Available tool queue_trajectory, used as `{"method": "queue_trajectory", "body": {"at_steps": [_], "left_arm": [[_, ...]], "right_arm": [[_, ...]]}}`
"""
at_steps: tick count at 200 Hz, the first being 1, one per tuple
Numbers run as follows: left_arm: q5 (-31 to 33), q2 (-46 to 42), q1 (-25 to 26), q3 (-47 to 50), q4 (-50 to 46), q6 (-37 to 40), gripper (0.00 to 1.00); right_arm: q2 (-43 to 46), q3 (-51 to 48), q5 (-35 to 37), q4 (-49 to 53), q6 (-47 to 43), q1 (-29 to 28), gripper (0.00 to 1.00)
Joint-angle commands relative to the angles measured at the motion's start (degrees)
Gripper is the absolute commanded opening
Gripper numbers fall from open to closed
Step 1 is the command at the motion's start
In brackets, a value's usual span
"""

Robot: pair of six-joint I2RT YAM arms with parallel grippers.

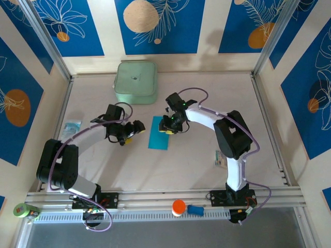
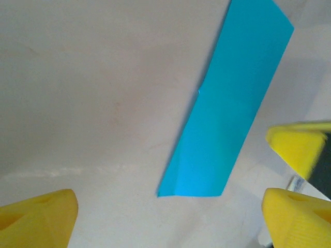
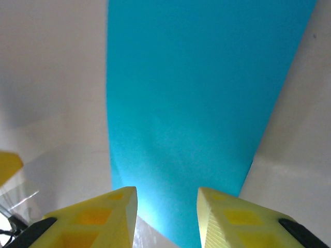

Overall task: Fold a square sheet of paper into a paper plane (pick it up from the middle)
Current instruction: Move the paper to the center of the table, then third fold the triangle at the center of the table.

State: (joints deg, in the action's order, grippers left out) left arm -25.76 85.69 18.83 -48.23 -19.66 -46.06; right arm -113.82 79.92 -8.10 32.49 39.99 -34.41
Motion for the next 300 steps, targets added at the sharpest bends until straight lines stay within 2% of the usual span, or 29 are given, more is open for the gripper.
{"method": "queue_trajectory", "body": {"at_steps": [1, 29, 72, 110, 162, 258, 300], "left_arm": [[-3.43, -0.36, 2.44, 1.03, 2.00, -1.06, 0.87], [-3.97, 1.22, 4.84, 0.90, 2.55, -1.26, 0.78], [-6.77, 6.45, 6.67, 0.03, 5.25, -2.88, 0.56], [-6.37, 8.86, 7.41, -1.00, 5.33, -2.69, 0.40], [-4.04, 9.54, 7.54, -0.71, 5.15, -2.56, 0.39], [-9.68, 11.77, 7.56, -2.68, 11.70, -4.08, 0.36], [-9.37, 14.27, 7.33, -4.70, 12.04, -4.30, 0.34]], "right_arm": [[-2.73, 1.12, -0.59, 0.40, 2.25, 0.22, 0.35], [-4.28, 0.75, -0.53, 0.55, 1.47, 0.64, 0.34], [-6.30, -0.05, -0.10, 1.96, -0.40, 1.25, 0.31], [-6.41, -0.93, -0.05, 1.88, -0.98, 1.45, 0.29], [-6.24, -1.22, -1.11, 1.17, -1.01, 1.72, 0.27], [-5.94, -1.71, -1.31, 0.85, -1.13, 1.79, 0.26], [-5.93, -2.07, -1.19, 0.73, -1.23, 1.88, 0.26]]}}
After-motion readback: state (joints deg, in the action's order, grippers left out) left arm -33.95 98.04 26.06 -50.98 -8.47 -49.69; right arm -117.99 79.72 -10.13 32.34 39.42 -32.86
